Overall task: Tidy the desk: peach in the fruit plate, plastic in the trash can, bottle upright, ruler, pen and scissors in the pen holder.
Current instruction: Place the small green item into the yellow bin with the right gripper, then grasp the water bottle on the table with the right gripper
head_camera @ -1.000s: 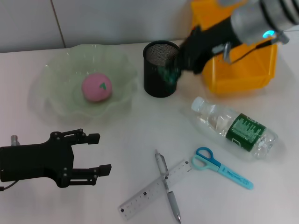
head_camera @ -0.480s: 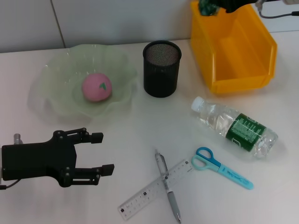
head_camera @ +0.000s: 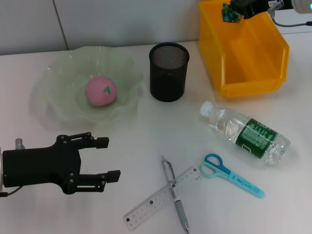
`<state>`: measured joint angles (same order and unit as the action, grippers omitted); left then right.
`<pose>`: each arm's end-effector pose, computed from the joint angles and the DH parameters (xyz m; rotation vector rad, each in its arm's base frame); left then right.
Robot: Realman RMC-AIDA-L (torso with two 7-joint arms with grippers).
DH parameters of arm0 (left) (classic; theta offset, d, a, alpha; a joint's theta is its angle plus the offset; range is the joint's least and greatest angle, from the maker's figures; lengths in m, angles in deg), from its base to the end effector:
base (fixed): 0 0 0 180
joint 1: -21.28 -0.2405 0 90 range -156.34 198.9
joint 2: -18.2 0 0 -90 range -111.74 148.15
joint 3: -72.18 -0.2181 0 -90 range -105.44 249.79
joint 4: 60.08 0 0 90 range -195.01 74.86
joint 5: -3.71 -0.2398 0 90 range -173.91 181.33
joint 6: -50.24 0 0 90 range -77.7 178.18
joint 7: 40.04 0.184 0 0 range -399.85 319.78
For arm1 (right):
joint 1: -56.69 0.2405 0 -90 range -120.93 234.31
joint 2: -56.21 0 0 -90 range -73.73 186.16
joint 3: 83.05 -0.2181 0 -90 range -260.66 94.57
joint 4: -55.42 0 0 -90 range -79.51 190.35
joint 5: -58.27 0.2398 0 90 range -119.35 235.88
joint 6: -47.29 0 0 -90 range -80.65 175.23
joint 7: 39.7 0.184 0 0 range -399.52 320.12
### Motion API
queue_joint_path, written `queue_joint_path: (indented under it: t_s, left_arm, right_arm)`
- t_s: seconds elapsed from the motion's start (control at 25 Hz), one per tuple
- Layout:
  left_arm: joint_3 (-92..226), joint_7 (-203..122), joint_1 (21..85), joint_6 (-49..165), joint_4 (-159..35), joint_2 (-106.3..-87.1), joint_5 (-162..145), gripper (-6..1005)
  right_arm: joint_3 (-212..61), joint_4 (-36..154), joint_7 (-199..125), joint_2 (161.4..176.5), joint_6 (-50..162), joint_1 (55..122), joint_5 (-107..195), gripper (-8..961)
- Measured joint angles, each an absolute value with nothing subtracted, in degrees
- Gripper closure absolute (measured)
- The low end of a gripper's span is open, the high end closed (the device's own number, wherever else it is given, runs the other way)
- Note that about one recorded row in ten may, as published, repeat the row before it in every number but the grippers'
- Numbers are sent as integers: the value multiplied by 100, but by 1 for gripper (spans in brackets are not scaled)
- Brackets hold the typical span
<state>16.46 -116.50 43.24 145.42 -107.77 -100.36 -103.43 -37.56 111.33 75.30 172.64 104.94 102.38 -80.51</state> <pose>-0.2239 0.3113 -0.0181 -2.9156 -0.3837 -0.6607 0.1788 0.5050 0.0852 -2.2221 0.6250 0.1584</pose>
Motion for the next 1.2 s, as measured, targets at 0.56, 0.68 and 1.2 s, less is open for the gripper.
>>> queue_joint_path:
  t_s: [0.56, 0.68, 1.2]
  left_arm:
    - [1646, -11688, 4328, 14594, -10745, -10036, -10297, 160]
    - [1646, -11689, 4333, 14604, -10745, -10031, -10297, 160]
    - [1671, -11673, 4335, 14683, -10745, -10018, -10299, 160]
  right_arm:
    - [-3759, 10604, 7700, 17231, 9907, 10283, -8308, 863]
    - [-3759, 10593, 7691, 17231, 9904, 10273, -8317, 798]
    - [-3794, 10649, 7736, 17254, 9897, 10232, -8321, 386]
